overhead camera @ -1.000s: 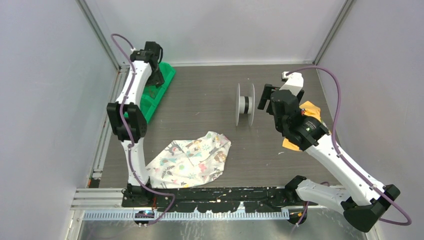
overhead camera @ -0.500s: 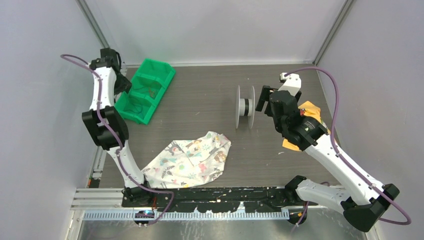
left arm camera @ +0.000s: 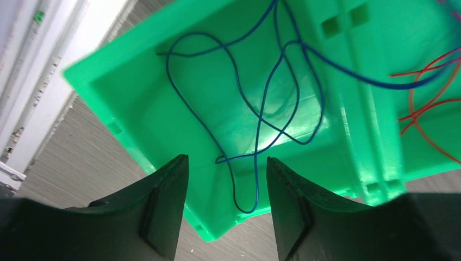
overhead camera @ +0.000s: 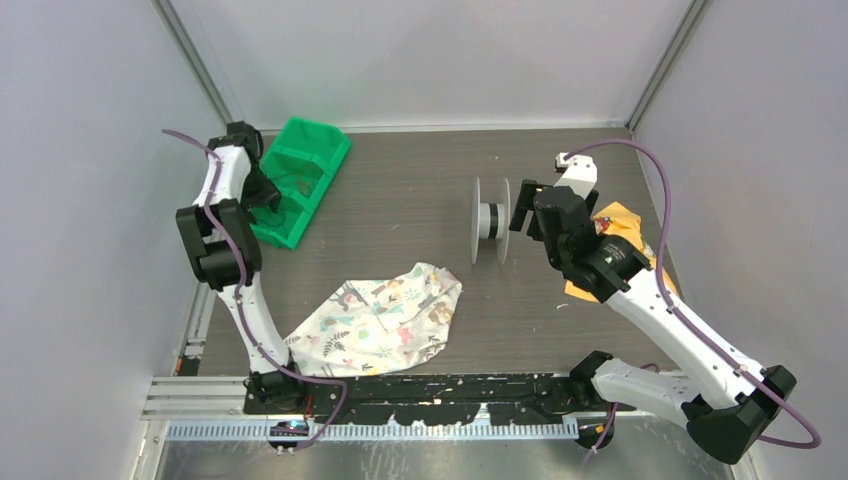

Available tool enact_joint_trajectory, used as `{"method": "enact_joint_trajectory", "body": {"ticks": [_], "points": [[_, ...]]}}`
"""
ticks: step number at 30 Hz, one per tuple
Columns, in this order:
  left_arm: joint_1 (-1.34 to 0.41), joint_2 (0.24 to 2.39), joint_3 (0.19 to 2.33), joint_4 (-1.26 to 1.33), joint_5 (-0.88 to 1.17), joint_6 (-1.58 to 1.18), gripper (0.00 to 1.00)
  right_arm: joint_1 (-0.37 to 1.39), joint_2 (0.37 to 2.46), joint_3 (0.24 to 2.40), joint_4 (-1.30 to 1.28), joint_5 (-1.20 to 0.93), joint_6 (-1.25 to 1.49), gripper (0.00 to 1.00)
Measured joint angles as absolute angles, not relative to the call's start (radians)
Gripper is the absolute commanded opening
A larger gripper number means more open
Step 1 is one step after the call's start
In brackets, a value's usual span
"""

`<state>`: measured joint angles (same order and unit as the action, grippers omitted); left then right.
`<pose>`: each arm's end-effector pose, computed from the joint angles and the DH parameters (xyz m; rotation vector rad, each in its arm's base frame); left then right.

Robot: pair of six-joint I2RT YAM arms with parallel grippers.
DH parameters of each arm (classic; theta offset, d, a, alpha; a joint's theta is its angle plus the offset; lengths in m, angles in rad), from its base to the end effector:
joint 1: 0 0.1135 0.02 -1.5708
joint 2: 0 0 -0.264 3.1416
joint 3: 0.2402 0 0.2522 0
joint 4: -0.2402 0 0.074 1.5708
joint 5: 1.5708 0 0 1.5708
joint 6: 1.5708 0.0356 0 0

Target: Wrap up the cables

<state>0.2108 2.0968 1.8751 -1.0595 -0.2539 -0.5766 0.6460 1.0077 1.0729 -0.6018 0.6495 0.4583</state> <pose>0.4242 0.0999 0.2425 -1.1218 2.5648 0.2770 0.1787 0.1078 0.3602 0.1894 1.9811 0.0228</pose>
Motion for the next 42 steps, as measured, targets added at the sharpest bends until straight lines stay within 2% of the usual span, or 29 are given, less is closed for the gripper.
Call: {"method": "enact_joint_trajectory", "body": {"ticks": [4, 11, 24, 26, 28, 30, 31, 36, 38, 42], "points": [[0.210, 2.096, 1.792, -1.027, -0.217, -0.547, 0.56, 0.646, 1.008, 1.073, -0.604, 0.641, 0.464, 0.85], [0.202, 2.096, 1.789, -0.984, -0.197, -0.509, 0.55, 0.646, 1.011, 1.073, -0.608, 0.637, 0.467, 0.85], [0.191, 2.171, 1.798, -0.960, -0.152, -0.494, 0.46, 0.646, 1.044, 1.073, -0.615, 0.604, 0.493, 0.86], [0.189, 2.177, 1.798, -0.955, -0.144, -0.496, 0.38, 0.646, 1.062, 1.073, -0.616, 0.589, 0.504, 0.87], [0.188, 2.177, 1.798, -0.944, -0.134, -0.498, 0.23, 0.646, 1.089, 1.073, -0.620, 0.567, 0.516, 0.88], [0.187, 2.177, 1.798, -0.926, -0.125, -0.508, 0.04, 0.646, 1.116, 1.071, -0.625, 0.544, 0.531, 0.88], [0.186, 2.177, 1.798, -0.921, -0.119, -0.512, 0.01, 0.646, 1.129, 1.069, -0.629, 0.530, 0.537, 0.89], [0.184, 2.170, 1.798, -0.907, -0.084, -0.516, 0.00, 0.646, 1.158, 1.061, -0.696, 0.480, 0.571, 0.90], [0.184, 2.158, 1.798, -0.907, -0.073, -0.516, 0.01, 0.646, 1.158, 1.059, -0.719, 0.470, 0.581, 0.82], [0.184, 2.094, 1.798, -0.906, -0.041, -0.518, 0.01, 0.646, 1.159, 1.034, -0.741, 0.461, 0.595, 0.59]]}}
